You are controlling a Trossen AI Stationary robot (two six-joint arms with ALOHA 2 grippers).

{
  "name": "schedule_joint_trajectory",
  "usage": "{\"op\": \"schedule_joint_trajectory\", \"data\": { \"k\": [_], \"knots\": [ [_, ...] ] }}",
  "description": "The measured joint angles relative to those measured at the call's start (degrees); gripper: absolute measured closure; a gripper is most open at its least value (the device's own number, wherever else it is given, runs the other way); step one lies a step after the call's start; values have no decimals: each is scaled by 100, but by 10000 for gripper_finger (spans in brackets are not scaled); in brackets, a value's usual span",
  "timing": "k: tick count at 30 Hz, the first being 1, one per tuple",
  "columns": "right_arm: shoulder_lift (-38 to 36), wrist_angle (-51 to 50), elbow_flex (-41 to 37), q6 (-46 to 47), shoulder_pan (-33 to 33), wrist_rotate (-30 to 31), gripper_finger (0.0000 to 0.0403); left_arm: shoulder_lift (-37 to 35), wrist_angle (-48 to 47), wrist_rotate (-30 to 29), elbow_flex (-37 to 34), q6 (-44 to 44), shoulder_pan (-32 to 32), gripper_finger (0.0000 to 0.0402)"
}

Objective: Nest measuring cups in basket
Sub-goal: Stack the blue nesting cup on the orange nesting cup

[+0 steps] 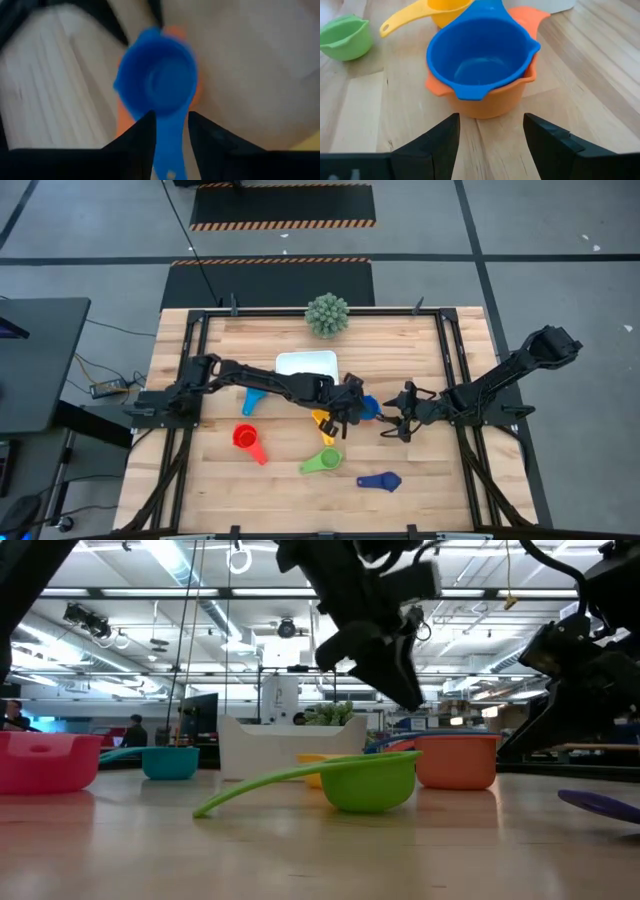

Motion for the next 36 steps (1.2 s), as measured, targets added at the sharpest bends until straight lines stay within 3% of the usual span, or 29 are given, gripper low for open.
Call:
{"op": "schedule_joint_trajectory", "data": {
  "k": [4, 9, 16, 25, 36],
  "knots": [
    [1, -102, 0, 28, -81, 0, 177, 2, -347, -40, -2, -69, 86, 261],
    [-1, -376, 0, 132, -351, 54, 177, 59, -299, -11, 2, -305, 197, 197],
    [-1, -474, 26, -82, -810, 629, 178, 255, -147, -355, 10, -66, 242, 130],
    [3, -640, 190, -794, -1331, 546, 178, 334, -115, -775, 2, 194, 229, 133],
    [3, -385, 190, -1316, -1764, -97, 179, 328, 141, -784, 0, 579, 295, 136]
  ]
}}
